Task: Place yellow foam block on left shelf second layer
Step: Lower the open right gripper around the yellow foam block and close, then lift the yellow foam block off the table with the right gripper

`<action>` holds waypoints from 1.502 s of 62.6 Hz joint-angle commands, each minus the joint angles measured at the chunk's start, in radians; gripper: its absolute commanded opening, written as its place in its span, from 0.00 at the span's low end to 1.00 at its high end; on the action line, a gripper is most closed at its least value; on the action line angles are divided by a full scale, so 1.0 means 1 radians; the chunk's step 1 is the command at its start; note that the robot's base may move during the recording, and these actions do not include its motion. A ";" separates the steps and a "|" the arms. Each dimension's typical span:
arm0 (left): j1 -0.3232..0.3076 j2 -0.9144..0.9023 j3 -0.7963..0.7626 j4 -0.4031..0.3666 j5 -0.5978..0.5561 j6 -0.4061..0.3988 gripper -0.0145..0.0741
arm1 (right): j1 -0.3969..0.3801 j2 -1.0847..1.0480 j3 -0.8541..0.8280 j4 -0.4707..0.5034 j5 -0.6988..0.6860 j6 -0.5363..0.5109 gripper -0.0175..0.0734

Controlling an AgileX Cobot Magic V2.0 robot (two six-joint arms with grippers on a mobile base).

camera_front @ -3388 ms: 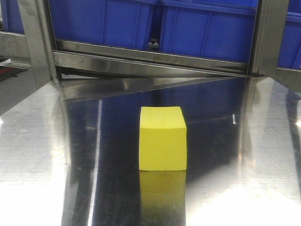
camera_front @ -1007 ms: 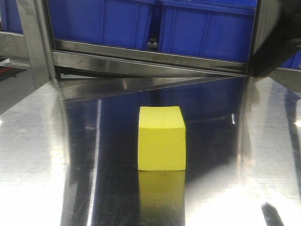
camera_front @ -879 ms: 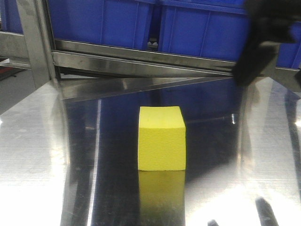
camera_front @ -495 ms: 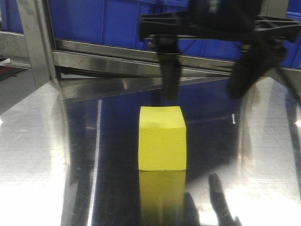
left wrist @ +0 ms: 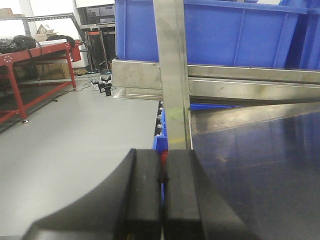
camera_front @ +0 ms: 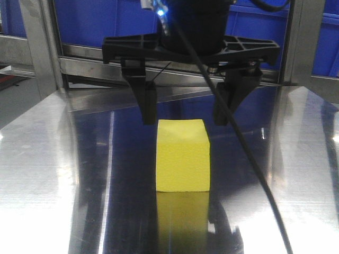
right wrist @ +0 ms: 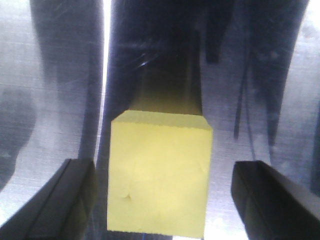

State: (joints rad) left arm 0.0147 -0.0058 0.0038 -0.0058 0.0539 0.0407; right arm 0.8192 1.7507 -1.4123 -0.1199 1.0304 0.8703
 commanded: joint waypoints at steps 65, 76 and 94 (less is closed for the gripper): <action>0.001 -0.020 0.024 -0.005 -0.083 -0.004 0.30 | -0.008 0.067 -0.024 -0.008 -0.060 0.009 0.74; 0.001 -0.020 0.024 -0.005 -0.083 -0.004 0.30 | -0.006 0.067 -0.024 -0.009 -0.052 0.009 0.69; 0.001 -0.020 0.024 -0.005 -0.083 -0.004 0.30 | -0.009 0.017 -0.014 -0.009 -0.062 -0.044 0.69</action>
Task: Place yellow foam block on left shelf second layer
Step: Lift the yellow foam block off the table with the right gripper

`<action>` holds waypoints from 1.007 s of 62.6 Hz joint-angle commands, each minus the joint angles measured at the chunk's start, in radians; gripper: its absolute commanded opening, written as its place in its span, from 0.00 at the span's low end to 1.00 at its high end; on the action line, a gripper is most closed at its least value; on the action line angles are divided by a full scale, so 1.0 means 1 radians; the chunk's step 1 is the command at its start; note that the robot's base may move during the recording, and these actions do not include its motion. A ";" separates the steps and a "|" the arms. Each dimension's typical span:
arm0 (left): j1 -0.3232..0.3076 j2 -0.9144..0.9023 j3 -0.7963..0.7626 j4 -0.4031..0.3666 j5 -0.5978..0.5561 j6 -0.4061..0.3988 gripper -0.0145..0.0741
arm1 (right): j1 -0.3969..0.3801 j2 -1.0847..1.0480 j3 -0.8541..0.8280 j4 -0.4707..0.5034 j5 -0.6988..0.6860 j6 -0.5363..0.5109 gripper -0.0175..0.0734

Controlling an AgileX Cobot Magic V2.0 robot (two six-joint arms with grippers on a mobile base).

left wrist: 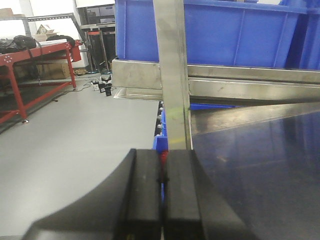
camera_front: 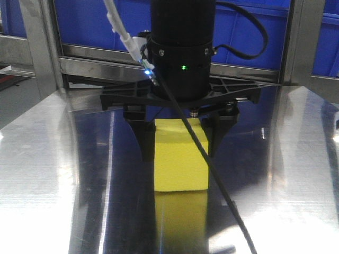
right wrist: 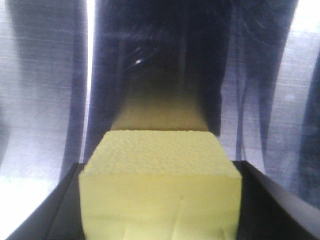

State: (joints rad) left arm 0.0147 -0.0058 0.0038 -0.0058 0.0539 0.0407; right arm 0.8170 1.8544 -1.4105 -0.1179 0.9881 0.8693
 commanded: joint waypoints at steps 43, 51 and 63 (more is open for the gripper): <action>0.001 -0.020 0.024 -0.005 -0.083 -0.004 0.30 | -0.472 -0.652 0.593 0.098 -0.305 -0.548 0.69; 0.001 -0.020 0.024 -0.005 -0.083 -0.004 0.30 | -0.605 -0.760 0.673 0.106 -0.345 -0.646 0.69; 0.001 -0.020 0.024 -0.005 -0.083 -0.004 0.30 | -0.743 -0.920 0.784 0.107 -0.462 -0.763 0.69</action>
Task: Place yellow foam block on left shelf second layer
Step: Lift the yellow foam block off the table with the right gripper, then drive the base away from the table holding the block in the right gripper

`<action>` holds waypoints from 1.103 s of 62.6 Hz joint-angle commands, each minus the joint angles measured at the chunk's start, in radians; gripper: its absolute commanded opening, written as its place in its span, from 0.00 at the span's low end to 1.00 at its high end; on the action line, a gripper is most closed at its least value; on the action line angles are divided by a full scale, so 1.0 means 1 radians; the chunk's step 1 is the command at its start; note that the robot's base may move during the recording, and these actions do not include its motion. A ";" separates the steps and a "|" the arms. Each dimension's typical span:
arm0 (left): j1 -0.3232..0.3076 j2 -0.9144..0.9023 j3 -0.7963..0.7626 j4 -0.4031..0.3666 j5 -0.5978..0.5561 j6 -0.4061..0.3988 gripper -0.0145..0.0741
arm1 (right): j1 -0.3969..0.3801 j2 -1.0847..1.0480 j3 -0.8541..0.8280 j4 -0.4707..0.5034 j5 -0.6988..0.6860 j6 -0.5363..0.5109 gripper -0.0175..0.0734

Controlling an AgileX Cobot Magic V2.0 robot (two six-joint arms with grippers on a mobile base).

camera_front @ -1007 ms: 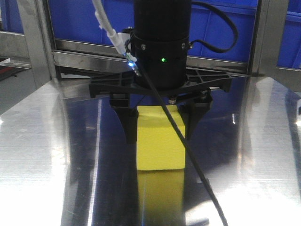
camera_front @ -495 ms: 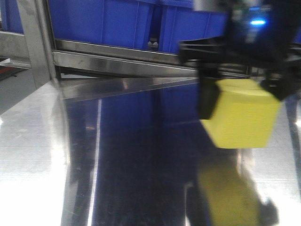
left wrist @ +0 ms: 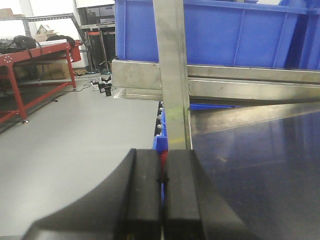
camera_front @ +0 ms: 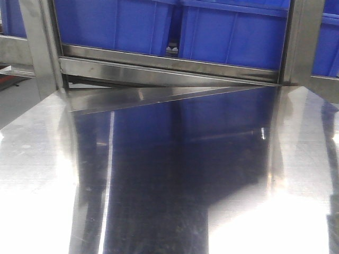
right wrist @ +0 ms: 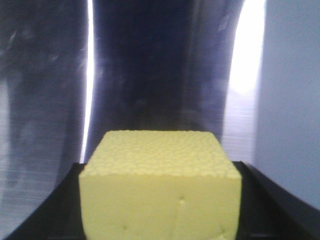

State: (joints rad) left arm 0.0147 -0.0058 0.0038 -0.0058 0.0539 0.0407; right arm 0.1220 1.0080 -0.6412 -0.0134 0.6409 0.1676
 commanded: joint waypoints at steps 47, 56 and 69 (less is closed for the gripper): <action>0.001 -0.020 0.024 -0.005 -0.083 -0.004 0.30 | -0.068 -0.780 0.383 0.001 -0.668 -0.078 0.69; 0.001 -0.020 0.024 -0.005 -0.083 -0.004 0.30 | -0.068 -0.843 0.387 0.001 -0.660 -0.078 0.69; 0.001 -0.020 0.024 -0.005 -0.083 -0.004 0.30 | -0.068 -0.843 0.387 0.001 -0.655 -0.078 0.69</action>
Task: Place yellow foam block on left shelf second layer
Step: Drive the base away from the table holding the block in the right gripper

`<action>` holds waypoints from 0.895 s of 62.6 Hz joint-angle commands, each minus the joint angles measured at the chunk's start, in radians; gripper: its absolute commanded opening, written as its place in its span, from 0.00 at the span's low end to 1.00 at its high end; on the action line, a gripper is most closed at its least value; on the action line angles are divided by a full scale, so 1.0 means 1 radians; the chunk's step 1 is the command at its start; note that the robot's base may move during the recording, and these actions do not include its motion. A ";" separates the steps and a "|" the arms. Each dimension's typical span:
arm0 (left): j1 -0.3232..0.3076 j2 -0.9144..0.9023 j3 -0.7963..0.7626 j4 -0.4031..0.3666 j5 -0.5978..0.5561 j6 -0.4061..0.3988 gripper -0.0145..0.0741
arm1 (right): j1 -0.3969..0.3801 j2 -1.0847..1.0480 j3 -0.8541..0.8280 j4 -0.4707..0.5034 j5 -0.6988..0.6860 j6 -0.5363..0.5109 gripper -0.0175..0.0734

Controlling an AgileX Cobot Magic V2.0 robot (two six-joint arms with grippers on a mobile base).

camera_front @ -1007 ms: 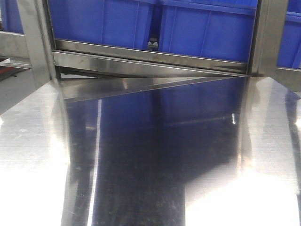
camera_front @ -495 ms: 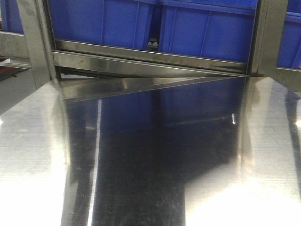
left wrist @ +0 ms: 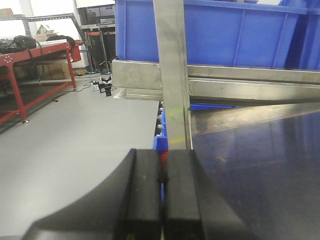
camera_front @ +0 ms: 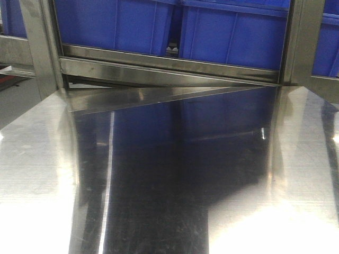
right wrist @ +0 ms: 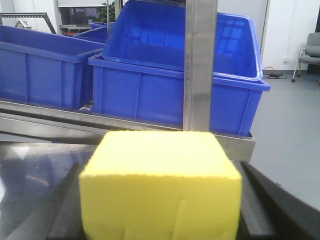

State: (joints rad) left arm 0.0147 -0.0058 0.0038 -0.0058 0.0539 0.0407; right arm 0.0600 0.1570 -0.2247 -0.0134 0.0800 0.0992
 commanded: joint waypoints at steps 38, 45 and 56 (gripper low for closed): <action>0.001 -0.020 0.024 -0.005 -0.083 -0.004 0.30 | -0.006 0.008 -0.030 0.001 -0.094 -0.009 0.69; 0.001 -0.020 0.024 -0.005 -0.083 -0.004 0.30 | -0.006 0.008 -0.029 0.001 -0.094 -0.009 0.69; 0.001 -0.020 0.024 -0.005 -0.083 -0.004 0.30 | -0.006 0.008 -0.029 0.001 -0.094 -0.009 0.69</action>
State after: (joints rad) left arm 0.0147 -0.0058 0.0038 -0.0058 0.0539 0.0407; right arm 0.0600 0.1570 -0.2240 -0.0134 0.0800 0.0967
